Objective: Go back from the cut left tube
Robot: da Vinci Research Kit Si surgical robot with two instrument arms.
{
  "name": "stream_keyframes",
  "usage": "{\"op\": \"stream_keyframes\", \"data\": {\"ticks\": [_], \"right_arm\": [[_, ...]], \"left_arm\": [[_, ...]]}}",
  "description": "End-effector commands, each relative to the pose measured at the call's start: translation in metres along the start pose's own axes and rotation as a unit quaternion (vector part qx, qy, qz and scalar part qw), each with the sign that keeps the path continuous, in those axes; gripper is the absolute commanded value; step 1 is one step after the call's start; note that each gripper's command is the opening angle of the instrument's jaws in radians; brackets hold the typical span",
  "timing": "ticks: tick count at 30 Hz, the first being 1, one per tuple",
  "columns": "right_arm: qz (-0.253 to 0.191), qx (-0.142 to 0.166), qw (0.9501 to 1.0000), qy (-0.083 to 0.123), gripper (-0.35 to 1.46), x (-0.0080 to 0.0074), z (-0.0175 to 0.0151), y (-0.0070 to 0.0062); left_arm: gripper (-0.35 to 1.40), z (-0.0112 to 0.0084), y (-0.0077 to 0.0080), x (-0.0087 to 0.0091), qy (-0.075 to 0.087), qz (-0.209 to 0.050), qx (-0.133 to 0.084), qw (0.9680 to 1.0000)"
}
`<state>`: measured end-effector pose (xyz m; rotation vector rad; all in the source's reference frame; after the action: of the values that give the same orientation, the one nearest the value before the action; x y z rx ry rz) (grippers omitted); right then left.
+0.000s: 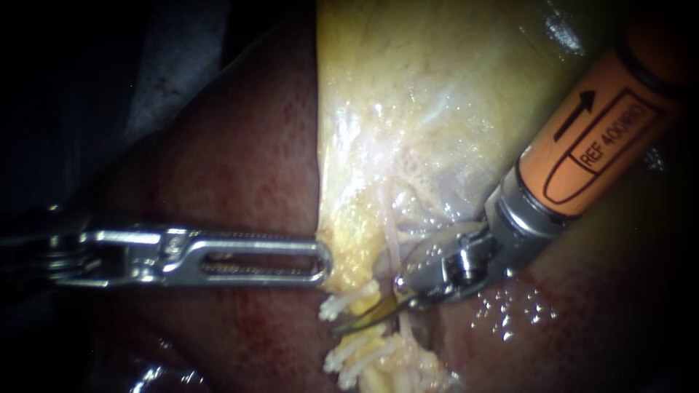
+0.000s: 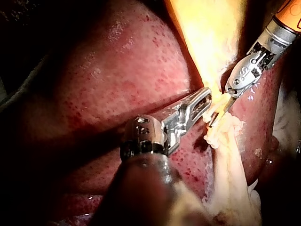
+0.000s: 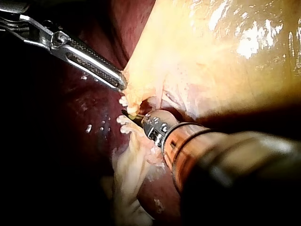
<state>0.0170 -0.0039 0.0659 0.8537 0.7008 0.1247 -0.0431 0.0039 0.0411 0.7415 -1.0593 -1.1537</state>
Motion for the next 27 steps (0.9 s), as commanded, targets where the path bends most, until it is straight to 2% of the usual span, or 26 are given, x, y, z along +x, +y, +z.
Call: {"op": "stream_keyframes", "data": {"ticks": [1, 4, 14, 19, 24, 27], "right_arm": [[0.000, 0.001, 1.0000, 0.000, 0.05, 0.0000, 0.0000, 0.0000], [0.000, -0.002, 1.0000, 0.001, 0.17, 0.0000, 0.0000, 0.0000], [0.000, -0.003, 1.0000, 0.002, 0.29, 0.0000, 0.0000, 0.0000], [0.000, -0.007, 1.0000, 0.004, 0.41, 0.0000, -0.0001, 0.0001], [0.000, -0.008, 1.0000, 0.004, 0.42, 0.0000, -0.0001, 0.0001], [0.003, -0.009, 0.9999, 0.005, 0.51, 0.0000, -0.0001, 0.0001]], "left_arm": [[-0.35, 0.0000, 0.0000, 0.0000, 0.000, 0.000, 0.000, 1.0000], [-0.35, 0.0000, 0.0000, 0.0000, 0.000, 0.000, 0.000, 1.0000], [-0.35, 0.0000, 0.0000, 0.0000, 0.000, 0.000, 0.000, 1.0000], [-0.35, 0.0000, 0.0000, 0.0000, 0.000, 0.000, 0.000, 1.0000], [-0.35, -0.0001, 0.0000, -0.0001, 0.000, 0.000, 0.000, 1.0000], [-0.35, -0.0001, -0.0001, -0.0001, 0.000, 0.000, 0.000, 1.0000]]}}
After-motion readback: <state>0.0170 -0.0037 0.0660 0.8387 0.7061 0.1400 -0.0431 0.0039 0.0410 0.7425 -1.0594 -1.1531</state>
